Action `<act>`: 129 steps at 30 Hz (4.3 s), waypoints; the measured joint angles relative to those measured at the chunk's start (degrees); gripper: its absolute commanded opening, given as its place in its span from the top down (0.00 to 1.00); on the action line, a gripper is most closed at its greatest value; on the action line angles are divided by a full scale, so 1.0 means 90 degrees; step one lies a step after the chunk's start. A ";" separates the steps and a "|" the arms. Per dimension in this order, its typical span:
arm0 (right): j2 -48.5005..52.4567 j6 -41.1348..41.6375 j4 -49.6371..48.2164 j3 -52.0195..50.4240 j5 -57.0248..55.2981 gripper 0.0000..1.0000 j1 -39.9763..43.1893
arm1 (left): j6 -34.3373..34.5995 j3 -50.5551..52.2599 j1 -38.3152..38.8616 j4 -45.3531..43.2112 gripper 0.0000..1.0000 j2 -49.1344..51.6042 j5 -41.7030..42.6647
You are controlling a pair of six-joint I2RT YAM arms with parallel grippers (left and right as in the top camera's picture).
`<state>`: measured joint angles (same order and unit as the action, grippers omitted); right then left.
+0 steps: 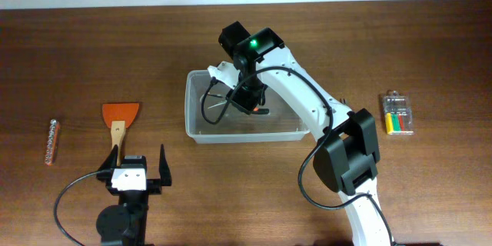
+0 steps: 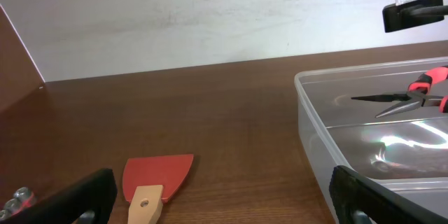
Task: Pack container
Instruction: 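Carry the pliers left over the clear container with the right gripper, then lower the pliers into the container and open the right gripper, then move the right gripper right to the clear screwdriver case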
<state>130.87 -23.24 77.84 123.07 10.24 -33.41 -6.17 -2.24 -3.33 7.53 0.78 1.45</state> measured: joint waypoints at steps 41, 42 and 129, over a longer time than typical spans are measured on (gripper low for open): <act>0.0947 -0.0160 -0.0500 -0.0576 0.0236 0.91 0.0442 | 0.0000 0.0000 0.0000 0.0000 0.01 0.0002 0.0000; 0.0947 -0.0170 -0.0498 -0.0580 0.0236 0.88 0.0442 | 0.0000 0.0000 0.0000 0.0000 0.01 0.0002 0.0000; -0.0556 0.0772 -0.0063 -0.1491 -0.1127 0.01 0.5880 | 0.0000 0.0000 0.0000 0.0000 0.01 0.0002 0.0000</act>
<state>125.86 -16.29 77.28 109.65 0.10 19.51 -6.17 -2.24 -3.33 7.53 0.80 1.45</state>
